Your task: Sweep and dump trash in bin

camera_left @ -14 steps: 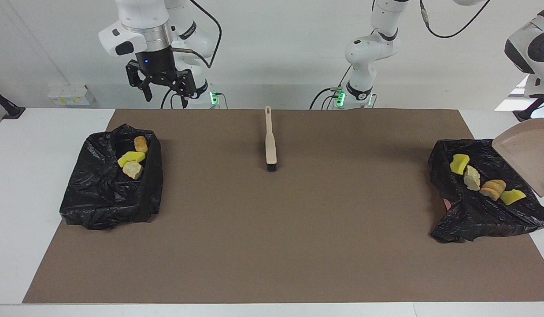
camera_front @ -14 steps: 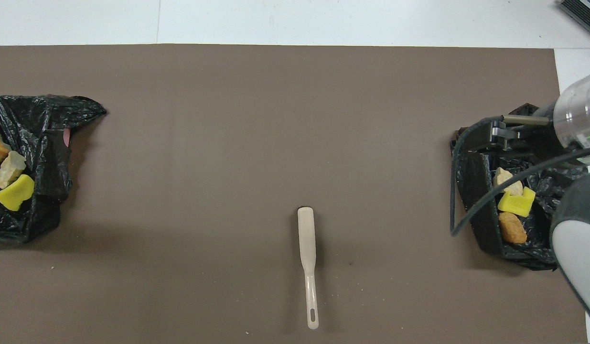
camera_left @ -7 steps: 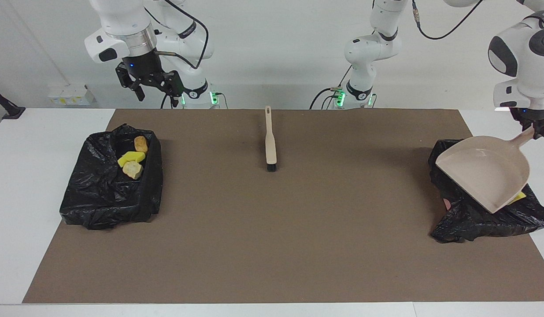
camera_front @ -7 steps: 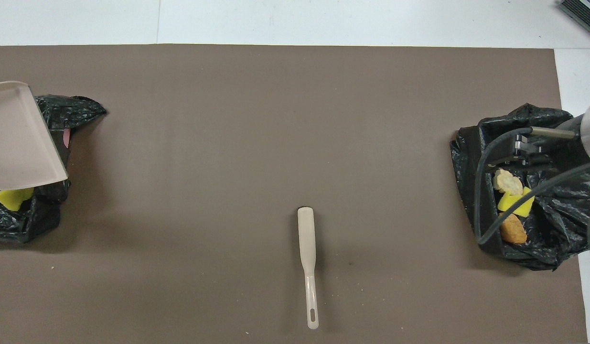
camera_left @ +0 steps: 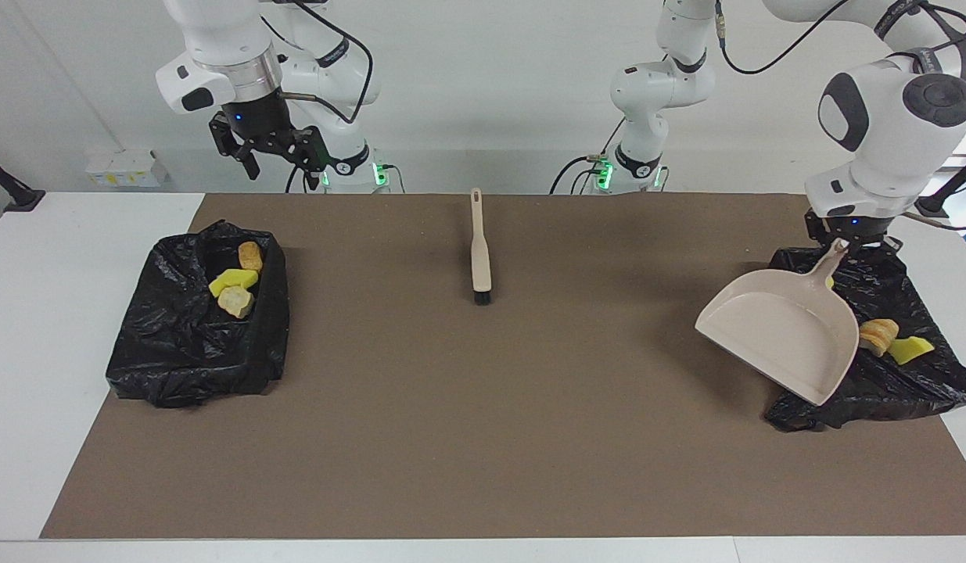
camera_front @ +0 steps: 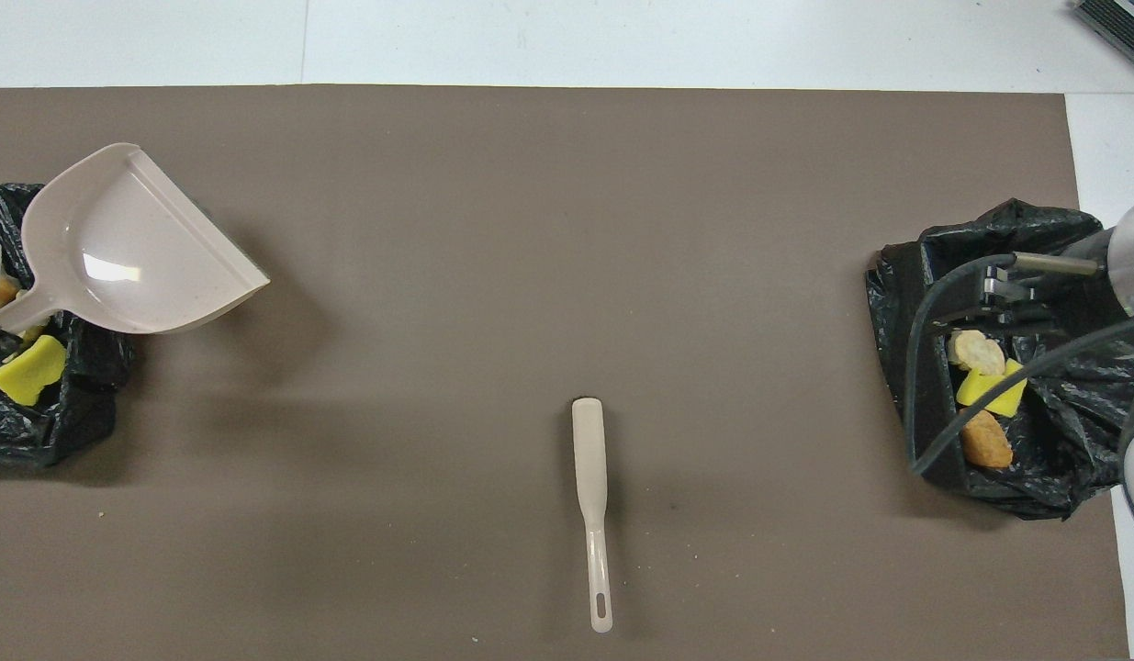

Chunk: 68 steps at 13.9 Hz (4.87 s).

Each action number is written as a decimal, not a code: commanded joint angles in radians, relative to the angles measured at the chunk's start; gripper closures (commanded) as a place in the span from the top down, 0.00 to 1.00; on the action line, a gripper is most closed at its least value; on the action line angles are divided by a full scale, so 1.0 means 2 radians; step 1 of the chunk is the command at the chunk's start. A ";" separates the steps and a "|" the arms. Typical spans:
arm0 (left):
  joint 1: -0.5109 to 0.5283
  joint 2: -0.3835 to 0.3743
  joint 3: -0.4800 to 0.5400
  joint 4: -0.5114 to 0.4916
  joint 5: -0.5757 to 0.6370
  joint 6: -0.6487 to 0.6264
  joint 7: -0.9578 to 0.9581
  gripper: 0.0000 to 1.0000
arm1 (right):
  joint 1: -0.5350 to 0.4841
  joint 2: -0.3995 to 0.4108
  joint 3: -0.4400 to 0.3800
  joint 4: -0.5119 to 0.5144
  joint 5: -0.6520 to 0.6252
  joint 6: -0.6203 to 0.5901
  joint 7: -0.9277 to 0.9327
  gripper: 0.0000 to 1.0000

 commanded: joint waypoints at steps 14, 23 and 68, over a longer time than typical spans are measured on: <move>-0.265 0.082 0.005 0.074 -0.155 0.050 -0.538 0.00 | -0.008 -0.012 0.001 -0.013 0.011 0.010 -0.015 1.00; -0.370 0.229 0.007 0.119 -0.157 0.168 -0.654 0.00 | -0.008 -0.012 0.001 -0.013 0.010 0.006 -0.015 1.00; -0.090 -0.020 0.013 0.107 -0.119 -0.121 -0.351 1.00 | -0.008 -0.014 0.002 -0.015 0.011 0.003 -0.015 1.00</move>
